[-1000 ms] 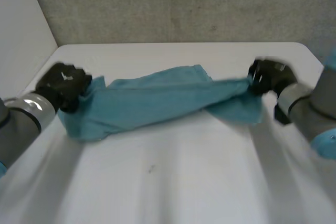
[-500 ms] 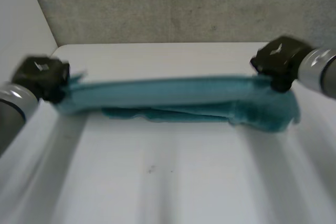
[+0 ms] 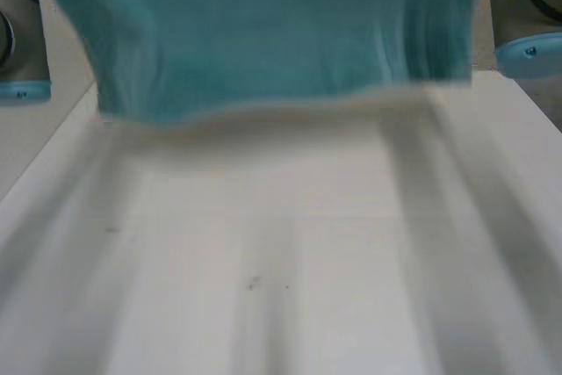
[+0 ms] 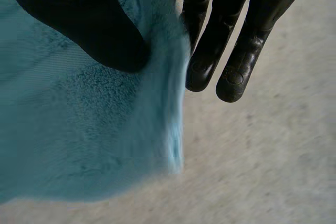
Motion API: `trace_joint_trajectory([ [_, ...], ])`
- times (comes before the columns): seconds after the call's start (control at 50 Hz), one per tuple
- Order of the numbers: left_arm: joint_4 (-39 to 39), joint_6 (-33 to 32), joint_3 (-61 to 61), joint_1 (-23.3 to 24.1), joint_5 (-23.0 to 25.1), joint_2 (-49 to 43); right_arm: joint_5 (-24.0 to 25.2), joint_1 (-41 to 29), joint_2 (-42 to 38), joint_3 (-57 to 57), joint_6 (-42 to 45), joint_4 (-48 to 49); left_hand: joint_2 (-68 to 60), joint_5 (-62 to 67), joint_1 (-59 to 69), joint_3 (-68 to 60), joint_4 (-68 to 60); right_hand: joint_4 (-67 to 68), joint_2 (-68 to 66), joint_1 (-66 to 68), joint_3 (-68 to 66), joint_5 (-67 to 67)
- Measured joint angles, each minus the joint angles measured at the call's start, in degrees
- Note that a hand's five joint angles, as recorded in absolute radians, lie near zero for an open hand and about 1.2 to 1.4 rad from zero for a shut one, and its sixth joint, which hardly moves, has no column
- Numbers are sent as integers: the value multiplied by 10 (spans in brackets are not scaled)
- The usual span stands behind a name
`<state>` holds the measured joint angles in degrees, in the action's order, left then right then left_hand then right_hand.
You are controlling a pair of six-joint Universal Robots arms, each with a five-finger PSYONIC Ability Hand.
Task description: Fold the laundry
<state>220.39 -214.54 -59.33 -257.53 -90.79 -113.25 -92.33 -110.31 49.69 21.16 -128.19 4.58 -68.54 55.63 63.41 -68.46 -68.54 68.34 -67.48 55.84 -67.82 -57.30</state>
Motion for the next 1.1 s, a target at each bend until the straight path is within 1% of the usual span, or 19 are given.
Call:
trace_joint_trajectory([
  [0.08, 18, 2, -35, -1, 2, 12, 12, -5, 61, 115, 0, 28, 0, 8, 0, 0, 0, 0, 0, 0, 0, -1],
  [0.2, -15, 6, -125, -5, 0, 17, 34, -6, 111, 280, -3, 29, -1, 8, 0, 0, 0, 0, 0, 0, -1, -1],
  [0.3, -35, 6, -251, -2, -2, 18, 40, -5, 118, 391, -7, 20, -1, 8, 0, 0, 0, 0, 0, 0, -1, -1],
  [0.34, -35, 6, -251, -2, -2, 18, 40, -5, 118, 391, -7, 20, -1, 8, 0, 0, 0, 0, 0, 0, -1, -1],
  [0.38, -45, 5, -351, 2, -11, 23, 39, -2, 115, 491, -10, 8, -1, 8, 0, 0, 0, 0, 0, 0, -1, -1],
  [0.42, -45, 5, -351, 2, -11, 23, 39, -2, 115, 491, -10, 8, -1, 8, 0, 0, 0, 0, 0, 0, -1, -1],
  [0.44, -65, 3, -419, 9, -25, 28, 38, -1, 113, 553, -12, 2, -1, 8, 0, 0, 0, 0, 0, 0, -1, -1],
  [0.52, -116, 1, -472, 20, -44, 32, 39, 1, 112, 606, -17, 0, -1, 8, 0, 0, 0, 0, 0, 0, -1, -1],
  [0.58, -145, 2, -487, 25, -50, 34, 39, 3, 112, 621, -20, 0, -1, 8, 0, 0, 0, 0, 0, 0, -1, -1],
  [0.6, -200, 4, -505, 33, -57, 41, 40, 7, 112, 634, -25, 0, 0, 8, 0, 1, 1, 0, 0, 0, -1, -1],
  [0.64, -227, 5, -510, 37, -58, 45, 42, 16, 113, 652, -35, 1, 4, 7, 0, 3, 4, 0, 0, 0, -1, -1],
  [0.68, -276, 6, -516, 46, -57, 57, 44, 24, 114, 662, -43, 2, 142, -111, -115, 141, 143, 0, 0, 0, -1, -1],
  [0.7, -276, 6, -516, 46, -57, 57, 44, 24, 114, 662, -43, 2, 142, -111, -115, 141, 143, 0, 0, 0, -1, -1],
  [0.74, -313, 5, -515, 56, -55, 69, 45, 30, 115, 668, -50, 4, 397, -369, -396, 393, 401, 0, 0, 0, -1, -1],
  [0.76, -313, 5, -515, 56, -55, 69, 45, 30, 115, 668, -50, 4, 397, -369, -396, 393, 401, 0, 0, 0, -1, -1],
  [0.78, -338, 3, -511, 66, -54, 81, 46, 33, 115, 669, -53, 5, 505, -478, -475, 498, 506, 0, 0, 0, -1, -1],
  [0.98, -342, -27, -436, 65, -46, 115, 45, 32, 116, 670, -54, 10, 545, -521, -490, 540, 546, 0, 0, 0, -1, -2],
  [1.04, -333, -60, -407, 44, -16, 113, 45, 32, 116, 674, -54, 12, 545, -521, -490, 540, 546, 0, 0, 0, -1, -2],
  [1.1, -329, -107, -384, 17, 45, 103, 46, 32, 115, 679, -54, 15, 544, -519, -489, 539, 544, 0, 0, 0, -1, -2],
])
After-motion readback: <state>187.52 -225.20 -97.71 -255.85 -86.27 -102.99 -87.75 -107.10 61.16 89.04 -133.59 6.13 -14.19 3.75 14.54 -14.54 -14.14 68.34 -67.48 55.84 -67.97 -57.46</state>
